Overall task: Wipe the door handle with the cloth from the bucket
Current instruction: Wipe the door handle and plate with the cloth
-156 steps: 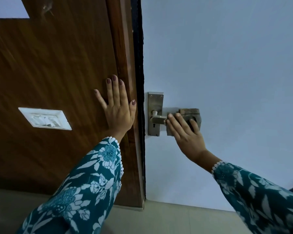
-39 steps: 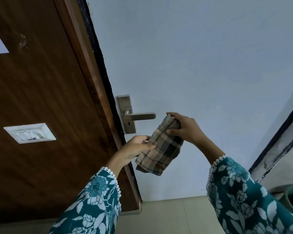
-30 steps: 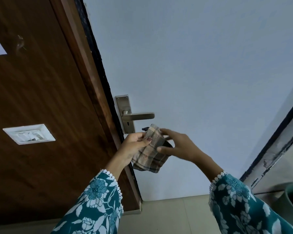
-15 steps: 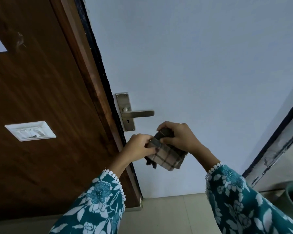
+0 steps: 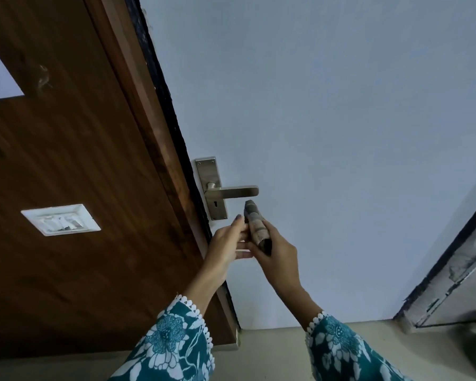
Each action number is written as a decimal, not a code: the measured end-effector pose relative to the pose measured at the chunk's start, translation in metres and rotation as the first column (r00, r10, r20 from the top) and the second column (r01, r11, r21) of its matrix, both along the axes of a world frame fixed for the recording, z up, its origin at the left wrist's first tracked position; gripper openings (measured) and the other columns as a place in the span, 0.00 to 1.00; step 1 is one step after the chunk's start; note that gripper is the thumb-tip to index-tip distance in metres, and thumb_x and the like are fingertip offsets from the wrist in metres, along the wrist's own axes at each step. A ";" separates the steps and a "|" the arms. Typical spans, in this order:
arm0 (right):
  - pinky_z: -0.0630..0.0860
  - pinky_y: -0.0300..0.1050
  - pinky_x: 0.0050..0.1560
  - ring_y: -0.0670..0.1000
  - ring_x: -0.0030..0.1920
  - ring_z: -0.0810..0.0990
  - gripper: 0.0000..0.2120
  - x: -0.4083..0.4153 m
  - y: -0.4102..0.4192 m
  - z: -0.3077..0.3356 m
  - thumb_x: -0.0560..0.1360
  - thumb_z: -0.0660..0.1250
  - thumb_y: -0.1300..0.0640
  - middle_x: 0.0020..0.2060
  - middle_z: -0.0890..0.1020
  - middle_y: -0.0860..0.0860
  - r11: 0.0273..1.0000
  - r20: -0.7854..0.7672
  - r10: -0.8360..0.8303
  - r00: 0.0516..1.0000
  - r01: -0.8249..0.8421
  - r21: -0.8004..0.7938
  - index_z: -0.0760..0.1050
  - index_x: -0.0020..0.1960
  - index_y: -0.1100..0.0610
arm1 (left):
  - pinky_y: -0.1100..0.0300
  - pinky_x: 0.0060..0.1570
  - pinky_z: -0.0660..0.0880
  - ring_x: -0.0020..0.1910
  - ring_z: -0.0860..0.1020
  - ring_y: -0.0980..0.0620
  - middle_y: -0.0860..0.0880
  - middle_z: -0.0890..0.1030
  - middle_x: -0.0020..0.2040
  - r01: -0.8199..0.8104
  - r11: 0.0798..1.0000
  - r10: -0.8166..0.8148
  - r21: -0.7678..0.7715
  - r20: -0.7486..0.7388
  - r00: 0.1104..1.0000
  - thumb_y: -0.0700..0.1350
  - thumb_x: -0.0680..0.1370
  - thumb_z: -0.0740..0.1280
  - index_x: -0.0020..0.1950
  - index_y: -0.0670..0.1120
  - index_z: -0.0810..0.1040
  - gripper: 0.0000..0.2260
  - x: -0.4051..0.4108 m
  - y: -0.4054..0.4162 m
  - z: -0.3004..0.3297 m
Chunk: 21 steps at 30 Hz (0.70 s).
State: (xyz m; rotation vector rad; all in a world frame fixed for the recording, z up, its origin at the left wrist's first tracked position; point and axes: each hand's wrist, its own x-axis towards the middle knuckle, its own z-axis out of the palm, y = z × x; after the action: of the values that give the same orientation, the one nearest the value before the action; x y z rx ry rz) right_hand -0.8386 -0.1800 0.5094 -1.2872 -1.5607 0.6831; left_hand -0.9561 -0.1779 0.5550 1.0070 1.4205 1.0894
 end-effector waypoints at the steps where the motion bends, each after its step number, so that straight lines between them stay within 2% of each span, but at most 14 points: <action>1: 0.77 0.31 0.43 0.43 0.42 0.82 0.23 0.000 0.003 -0.001 0.72 0.70 0.53 0.46 0.85 0.46 0.999 -0.051 -0.036 0.998 0.035 -0.034 0.73 0.66 0.50 | 0.58 0.38 0.80 0.44 0.84 0.50 0.48 0.85 0.46 0.014 1.000 -0.014 0.014 -0.023 1.000 0.52 0.81 0.58 0.50 0.48 0.81 0.14 -0.005 -0.002 0.004; 2: 0.76 0.29 0.38 0.42 0.36 0.81 0.20 -0.001 0.007 -0.001 0.72 0.70 0.54 0.39 0.85 0.46 0.994 -0.096 -0.085 0.992 0.078 -0.072 0.75 0.64 0.50 | 0.58 0.39 0.81 0.44 0.84 0.50 0.48 0.85 0.47 0.003 0.998 0.001 0.058 -0.076 0.997 0.51 0.81 0.60 0.53 0.46 0.80 0.13 -0.010 -0.003 0.007; 4: 0.79 0.38 0.38 0.45 0.34 0.80 0.18 -0.004 0.016 0.002 0.72 0.69 0.55 0.36 0.84 0.48 0.973 -0.180 -0.207 0.962 0.184 -0.137 0.76 0.62 0.50 | 0.60 0.44 0.80 0.46 0.83 0.50 0.45 0.83 0.49 -0.081 0.945 0.177 0.318 -0.286 0.942 0.44 0.79 0.64 0.57 0.42 0.79 0.10 -0.028 -0.005 0.016; 5: 0.79 0.43 0.42 0.47 0.37 0.81 0.19 -0.006 0.023 0.006 0.72 0.69 0.55 0.39 0.84 0.50 0.961 -0.200 -0.266 0.943 0.244 -0.129 0.76 0.63 0.50 | 0.63 0.48 0.78 0.48 0.81 0.51 0.44 0.82 0.51 -0.093 0.854 0.326 0.512 -0.386 0.863 0.39 0.78 0.65 0.58 0.41 0.79 0.09 -0.039 -0.004 0.024; 6: 0.78 0.44 0.45 0.49 0.42 0.80 0.20 -0.008 0.032 0.012 0.72 0.70 0.56 0.44 0.84 0.52 0.950 -0.191 -0.312 0.931 0.305 -0.066 0.75 0.63 0.50 | 0.65 0.54 0.74 0.54 0.79 0.51 0.41 0.80 0.56 -0.070 0.732 0.481 0.678 -0.442 0.757 0.34 0.77 0.65 0.59 0.39 0.77 0.12 -0.051 -0.001 0.031; 8: 0.74 0.43 0.53 0.51 0.53 0.78 0.22 -0.014 0.052 0.026 0.71 0.71 0.59 0.55 0.82 0.53 0.925 -0.124 -0.329 0.936 0.346 0.158 0.74 0.65 0.52 | 0.57 0.69 0.64 0.68 0.68 0.43 0.35 0.70 0.68 0.001 0.545 0.704 0.839 -0.458 0.543 0.32 0.75 0.64 0.67 0.35 0.70 0.19 -0.078 0.010 0.048; 9: 0.73 0.46 0.56 0.53 0.58 0.76 0.23 -0.018 0.062 0.034 0.70 0.71 0.61 0.60 0.80 0.54 0.913 -0.045 -0.310 0.950 0.310 0.264 0.74 0.65 0.54 | 0.51 0.73 0.58 0.72 0.62 0.39 0.34 0.64 0.72 0.035 0.502 0.766 0.864 -0.463 0.445 0.35 0.76 0.64 0.70 0.34 0.65 0.23 -0.092 0.018 0.055; 11: 0.73 0.51 0.59 0.60 0.63 0.73 0.22 -0.030 0.079 0.045 0.69 0.70 0.64 0.66 0.75 0.58 0.914 0.233 -0.242 0.942 0.141 0.381 0.75 0.63 0.59 | 0.45 0.74 0.50 0.75 0.52 0.37 0.32 0.55 0.75 0.093 0.516 0.803 0.852 -0.519 0.292 0.43 0.77 0.65 0.74 0.33 0.55 0.31 -0.118 0.037 0.066; 12: 0.71 0.54 0.61 0.62 0.65 0.71 0.19 -0.037 0.085 0.048 0.70 0.68 0.64 0.68 0.73 0.60 0.930 0.409 -0.191 0.892 0.031 0.366 0.75 0.61 0.62 | 0.43 0.74 0.47 0.76 0.50 0.37 0.31 0.52 0.76 0.112 0.553 0.789 0.826 -0.562 0.249 0.48 0.78 0.65 0.75 0.33 0.51 0.34 -0.127 0.046 0.068; 14: 0.65 0.57 0.66 0.63 0.69 0.65 0.17 -0.049 0.089 0.049 0.75 0.62 0.58 0.72 0.67 0.60 0.960 0.694 -0.115 0.711 -0.100 0.262 0.72 0.62 0.62 | 0.40 0.73 0.43 0.76 0.47 0.37 0.32 0.49 0.76 0.128 0.639 0.733 0.758 -0.651 0.198 0.54 0.78 0.64 0.75 0.33 0.47 0.39 -0.138 0.063 0.066; 15: 0.62 0.57 0.66 0.62 0.71 0.63 0.19 -0.053 0.089 0.048 0.76 0.59 0.51 0.74 0.65 0.58 0.969 0.763 -0.095 0.640 -0.115 0.217 0.70 0.63 0.61 | 0.38 0.72 0.43 0.76 0.46 0.37 0.32 0.48 0.76 0.130 0.672 0.709 0.729 -0.684 0.170 0.56 0.78 0.63 0.75 0.34 0.46 0.40 -0.141 0.070 0.062; 17: 0.62 0.58 0.64 0.61 0.71 0.64 0.32 -0.054 0.088 0.051 0.75 0.50 0.36 0.72 0.67 0.58 0.976 0.794 -0.089 0.601 -0.104 0.189 0.71 0.63 0.60 | 0.35 0.71 0.45 0.76 0.46 0.36 0.31 0.48 0.76 0.130 0.703 0.694 0.700 -0.714 0.091 0.58 0.78 0.62 0.75 0.34 0.46 0.41 -0.144 0.083 0.053; 19: 0.62 0.57 0.64 0.59 0.69 0.68 0.35 -0.053 0.092 0.060 0.75 0.45 0.35 0.68 0.73 0.57 0.962 0.799 -0.124 0.589 -0.126 0.242 0.72 0.64 0.59 | 0.32 0.70 0.46 0.75 0.48 0.34 0.29 0.50 0.75 0.120 0.698 0.708 0.706 -0.706 0.038 0.57 0.78 0.62 0.75 0.32 0.47 0.39 -0.147 0.092 0.045; 21: 0.59 0.56 0.67 0.56 0.69 0.67 0.29 -0.049 0.102 0.066 0.76 0.51 0.40 0.68 0.73 0.55 0.948 0.836 -0.134 0.532 -0.176 0.264 0.69 0.68 0.57 | 0.30 0.69 0.48 0.75 0.49 0.33 0.28 0.52 0.74 0.119 0.680 0.727 0.723 -0.687 0.020 0.55 0.78 0.61 0.74 0.31 0.48 0.38 -0.148 0.097 0.041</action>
State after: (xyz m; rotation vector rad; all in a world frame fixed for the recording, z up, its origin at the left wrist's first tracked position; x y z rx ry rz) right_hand -0.8875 -0.0782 0.5751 -1.4216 -2.3524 -0.3124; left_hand -1.1046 -0.0811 0.5963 2.3313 2.6487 1.2871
